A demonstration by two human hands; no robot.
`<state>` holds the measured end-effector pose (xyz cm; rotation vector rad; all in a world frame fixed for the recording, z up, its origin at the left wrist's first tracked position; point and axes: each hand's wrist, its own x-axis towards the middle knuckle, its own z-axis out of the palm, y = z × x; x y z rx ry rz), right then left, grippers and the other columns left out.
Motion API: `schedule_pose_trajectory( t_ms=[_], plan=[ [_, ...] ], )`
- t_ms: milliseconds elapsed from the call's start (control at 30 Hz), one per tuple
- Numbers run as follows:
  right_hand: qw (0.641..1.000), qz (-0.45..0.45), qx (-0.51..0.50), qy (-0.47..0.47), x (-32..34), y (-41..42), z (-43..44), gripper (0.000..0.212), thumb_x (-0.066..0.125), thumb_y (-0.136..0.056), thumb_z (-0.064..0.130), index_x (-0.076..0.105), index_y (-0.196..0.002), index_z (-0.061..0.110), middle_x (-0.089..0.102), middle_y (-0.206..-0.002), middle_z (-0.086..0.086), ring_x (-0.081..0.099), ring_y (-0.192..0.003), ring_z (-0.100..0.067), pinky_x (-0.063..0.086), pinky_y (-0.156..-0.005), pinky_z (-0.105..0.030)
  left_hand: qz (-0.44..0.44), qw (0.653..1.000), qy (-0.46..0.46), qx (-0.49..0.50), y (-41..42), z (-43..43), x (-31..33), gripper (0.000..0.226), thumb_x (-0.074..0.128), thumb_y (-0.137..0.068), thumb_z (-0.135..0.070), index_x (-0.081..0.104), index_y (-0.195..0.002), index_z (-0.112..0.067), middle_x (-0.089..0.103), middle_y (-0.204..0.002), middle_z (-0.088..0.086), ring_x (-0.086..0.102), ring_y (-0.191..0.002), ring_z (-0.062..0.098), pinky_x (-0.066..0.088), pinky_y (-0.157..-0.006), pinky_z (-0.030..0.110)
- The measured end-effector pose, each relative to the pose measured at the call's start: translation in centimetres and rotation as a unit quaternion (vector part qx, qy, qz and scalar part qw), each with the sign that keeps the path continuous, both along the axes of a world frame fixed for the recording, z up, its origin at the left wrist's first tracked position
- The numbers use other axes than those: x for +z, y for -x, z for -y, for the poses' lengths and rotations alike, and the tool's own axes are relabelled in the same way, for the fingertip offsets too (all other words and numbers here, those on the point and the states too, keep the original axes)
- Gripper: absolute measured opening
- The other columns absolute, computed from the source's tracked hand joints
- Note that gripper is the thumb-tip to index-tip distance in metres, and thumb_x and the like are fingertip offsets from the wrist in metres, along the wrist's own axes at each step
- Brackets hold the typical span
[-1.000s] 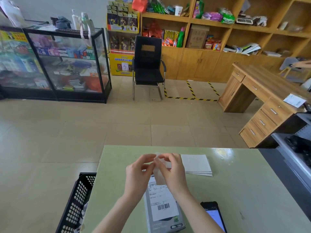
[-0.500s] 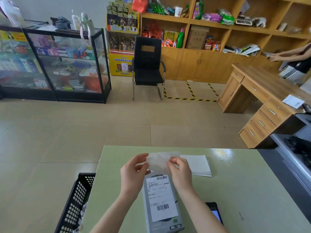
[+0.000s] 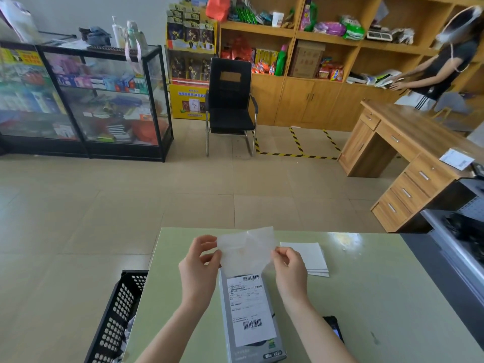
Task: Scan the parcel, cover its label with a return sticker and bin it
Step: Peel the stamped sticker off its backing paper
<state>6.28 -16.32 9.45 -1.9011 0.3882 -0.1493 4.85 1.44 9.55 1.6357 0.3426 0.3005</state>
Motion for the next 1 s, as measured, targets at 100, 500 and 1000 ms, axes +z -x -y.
schedule_pose_trajectory(
  t_ms=[100,500,1000],
  plan=[
    [1.000,0.021,0.019,0.001,0.3,0.4,-0.1,0.011,0.061,-0.089,0.023,0.061,-0.079,0.027,0.060,-0.097,0.009,0.055,-0.092,0.004,0.040,-0.076,-0.021,0.005,0.999,-0.034,-0.002,0.0,0.0,0.0,0.038,0.065,-0.085,-0.002,0.056,-0.080,-0.039,0.070,-0.090,-0.017,0.068,-0.066,0.007,0.053,-0.059,0.027],
    [0.998,0.047,0.030,0.014,0.2,0.6,0.1,0.010,0.065,-0.087,0.025,0.063,-0.078,0.030,0.063,-0.093,0.013,0.057,-0.090,0.001,0.044,-0.076,-0.021,-0.027,0.994,-0.050,-0.088,0.5,0.2,0.4,0.043,0.072,-0.085,-0.018,0.062,-0.125,-0.032,0.074,-0.083,-0.008,0.067,-0.068,-0.003,0.056,-0.064,0.017],
    [0.993,-0.082,-0.003,0.085,-2.9,-1.9,6.6,0.011,0.061,-0.089,0.013,0.066,-0.091,0.004,0.062,-0.103,-0.011,0.056,-0.085,-0.019,0.036,-0.075,-0.026,-0.100,0.979,-0.089,-0.156,0.6,-3.6,-0.4,0.072,0.071,-0.078,0.002,0.054,-0.130,-0.045,0.077,-0.072,0.005,0.048,-0.048,0.008,0.036,-0.040,0.017]
  ],
)
